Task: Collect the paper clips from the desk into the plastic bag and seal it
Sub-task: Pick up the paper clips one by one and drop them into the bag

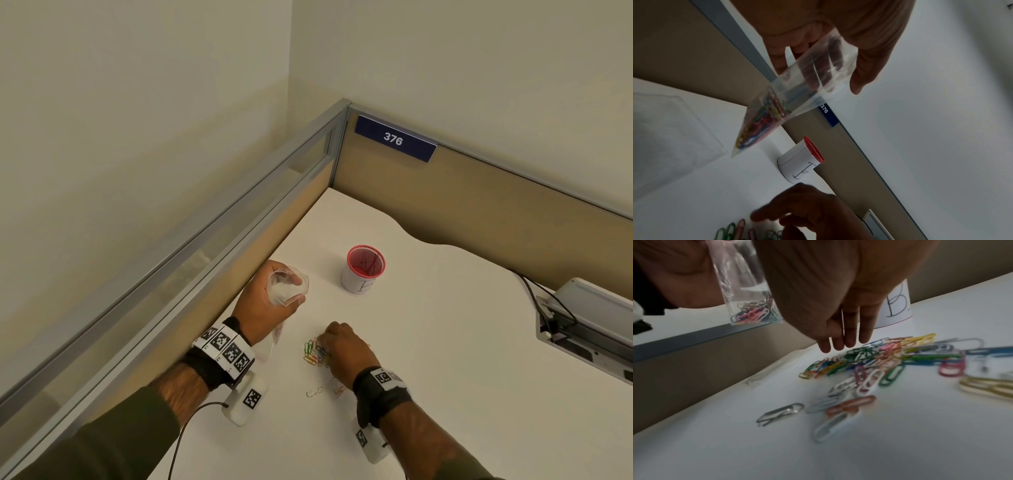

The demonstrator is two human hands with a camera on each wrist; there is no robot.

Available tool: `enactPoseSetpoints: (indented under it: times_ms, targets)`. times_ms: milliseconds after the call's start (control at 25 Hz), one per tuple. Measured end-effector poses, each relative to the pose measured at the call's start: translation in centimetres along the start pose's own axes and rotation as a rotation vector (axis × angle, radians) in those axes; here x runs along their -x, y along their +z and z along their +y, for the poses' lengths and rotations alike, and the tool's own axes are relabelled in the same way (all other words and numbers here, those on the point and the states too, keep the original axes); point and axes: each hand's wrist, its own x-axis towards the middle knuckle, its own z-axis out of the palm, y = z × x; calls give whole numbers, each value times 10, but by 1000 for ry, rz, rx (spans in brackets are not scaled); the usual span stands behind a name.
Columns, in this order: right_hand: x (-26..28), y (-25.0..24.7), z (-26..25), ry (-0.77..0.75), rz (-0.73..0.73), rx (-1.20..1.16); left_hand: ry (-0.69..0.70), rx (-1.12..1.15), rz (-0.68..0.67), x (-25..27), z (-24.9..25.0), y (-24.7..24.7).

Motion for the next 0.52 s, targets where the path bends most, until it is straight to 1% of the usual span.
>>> enactPoseSetpoints:
  times_ms: [80, 160, 240, 360, 440, 520]
  targets:
    - [-4, 3, -10, -47, 34, -44, -4, 2, -14, 2, 1, 1]
    - [-7, 9, -22, -107, -3, -18, -9, 15, -17, 6, 0, 3]
    - [-4, 16, -21, -137, -40, 56, -21, 22, -14, 9, 0, 6]
    - [14, 12, -2, -52, -9, 130, -2, 28, -33, 12, 4, 7]
    - [20, 5, 19, -2, 16, 125, -6, 35, -23, 9, 3, 5]
    - [27, -5, 33, 86, 34, 79, -7, 39, -13, 8, 1, 2]
